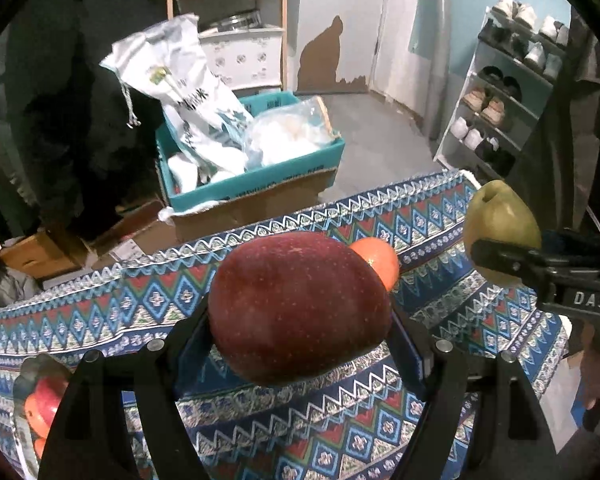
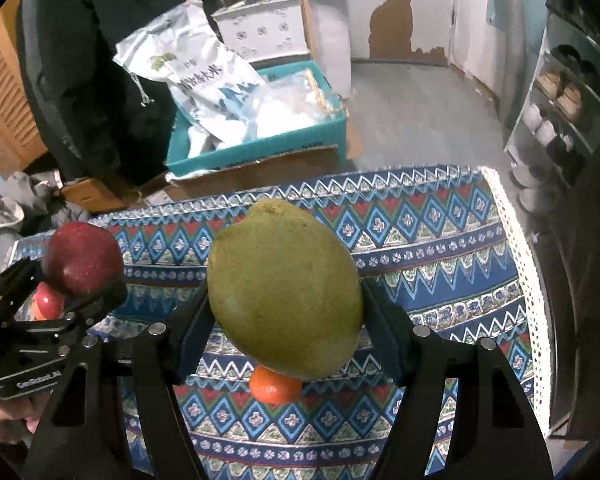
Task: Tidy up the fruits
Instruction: 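Lift the green pear with the right tool while the left tool lifts the red apple, then carry the green pear toward the glass bowl with the right tool while the left tool carries the apple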
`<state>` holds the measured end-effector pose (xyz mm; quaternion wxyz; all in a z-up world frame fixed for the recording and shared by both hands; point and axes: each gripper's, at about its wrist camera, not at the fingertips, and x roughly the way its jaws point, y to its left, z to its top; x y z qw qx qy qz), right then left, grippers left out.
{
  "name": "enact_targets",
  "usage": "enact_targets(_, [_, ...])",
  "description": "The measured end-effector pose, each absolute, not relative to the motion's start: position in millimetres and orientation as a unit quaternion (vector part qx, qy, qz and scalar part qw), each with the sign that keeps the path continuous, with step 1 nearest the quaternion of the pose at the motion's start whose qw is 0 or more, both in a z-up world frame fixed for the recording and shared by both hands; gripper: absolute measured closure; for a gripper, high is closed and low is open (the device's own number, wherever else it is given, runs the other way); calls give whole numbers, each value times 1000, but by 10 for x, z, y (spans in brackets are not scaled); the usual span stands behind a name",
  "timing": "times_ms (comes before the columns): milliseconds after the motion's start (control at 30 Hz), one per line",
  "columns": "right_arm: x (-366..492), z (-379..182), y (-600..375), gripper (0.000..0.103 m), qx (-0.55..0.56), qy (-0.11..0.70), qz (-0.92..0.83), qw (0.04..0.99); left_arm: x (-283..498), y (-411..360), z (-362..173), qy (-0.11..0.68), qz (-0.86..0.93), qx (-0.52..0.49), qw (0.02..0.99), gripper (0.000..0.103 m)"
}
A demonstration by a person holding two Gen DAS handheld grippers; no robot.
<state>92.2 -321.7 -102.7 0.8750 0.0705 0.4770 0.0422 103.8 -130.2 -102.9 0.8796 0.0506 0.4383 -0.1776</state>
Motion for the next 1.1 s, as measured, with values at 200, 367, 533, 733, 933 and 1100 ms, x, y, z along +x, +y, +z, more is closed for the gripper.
enact_targets(200, [782, -760, -3103, 33, 63, 458, 50, 885, 812, -1170, -684, 414, -182, 46, 891, 23])
enact_targets(367, [654, -501, -2963, 33, 57, 435, 69, 896, 663, -998, -443, 399, -181, 31, 899, 23])
enact_targets(533, [529, -288, -2792, 33, 45, 417, 93, 903, 499, -809, -230, 385, -177, 22, 905, 23])
enact_targets(733, [427, -102, -2604, 33, 36, 403, 115, 907, 343, -624, -58, 371, -173, 14, 912, 23])
enact_targets(933, [349, 29, -2453, 33, 25, 390, 128, 912, 207, -417, 57, 364, -164, 1, 917, 23])
enact_targets(1100, [340, 81, -2335, 33, 21, 387, 140, 911, 108, -264, 103, 356, -155, 0, 922, 23])
